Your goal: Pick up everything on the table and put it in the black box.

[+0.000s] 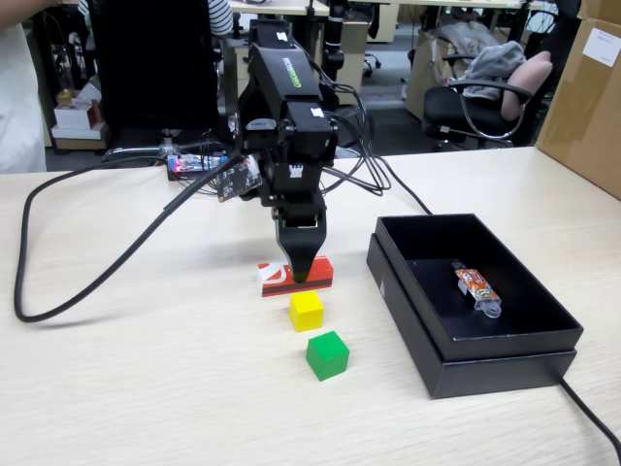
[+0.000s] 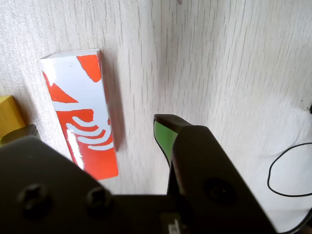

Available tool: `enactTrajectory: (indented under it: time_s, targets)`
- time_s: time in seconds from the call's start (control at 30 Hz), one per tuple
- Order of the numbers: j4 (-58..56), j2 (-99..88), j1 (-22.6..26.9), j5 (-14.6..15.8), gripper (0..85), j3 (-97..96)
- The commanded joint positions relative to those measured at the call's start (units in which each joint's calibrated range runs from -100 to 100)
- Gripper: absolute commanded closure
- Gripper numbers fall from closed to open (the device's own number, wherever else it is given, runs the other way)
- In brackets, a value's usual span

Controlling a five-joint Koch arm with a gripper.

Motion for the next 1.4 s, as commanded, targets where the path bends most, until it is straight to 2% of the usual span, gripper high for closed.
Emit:
enactTrajectory:
  time_s: [0.0, 0.27, 0.3, 0.4, 0.53, 0.67, 0.7, 1.0, 1.23, 1.37]
  targets:
    - [0.67, 0.63, 0.2, 0.2, 40.6, 4.16]
    - [1.45, 4.65, 0.2, 0.59, 47.1, 4.43]
    - [1.54, 5.11, 0.2, 0.73, 53.6, 4.52]
    - [1.62, 5.34, 0.1, 0.63, 62.1, 4.43]
    - [1.62, 6.14, 0.0, 0.49, 62.4, 3.97]
    - [1.71, 6.49, -0.2, 0.39, 82.9, 3.88]
    - [1.71, 6.49, -0.2, 0.39, 84.6, 3.88]
    - [-0.71, -7.74, 0.49, 0.78, 84.6, 2.07]
    - [-0.71, -26.67, 5.81, 0.83, 84.6, 6.6]
    - [-0.62, -23.0, 10.65, 1.51, 84.6, 18.48]
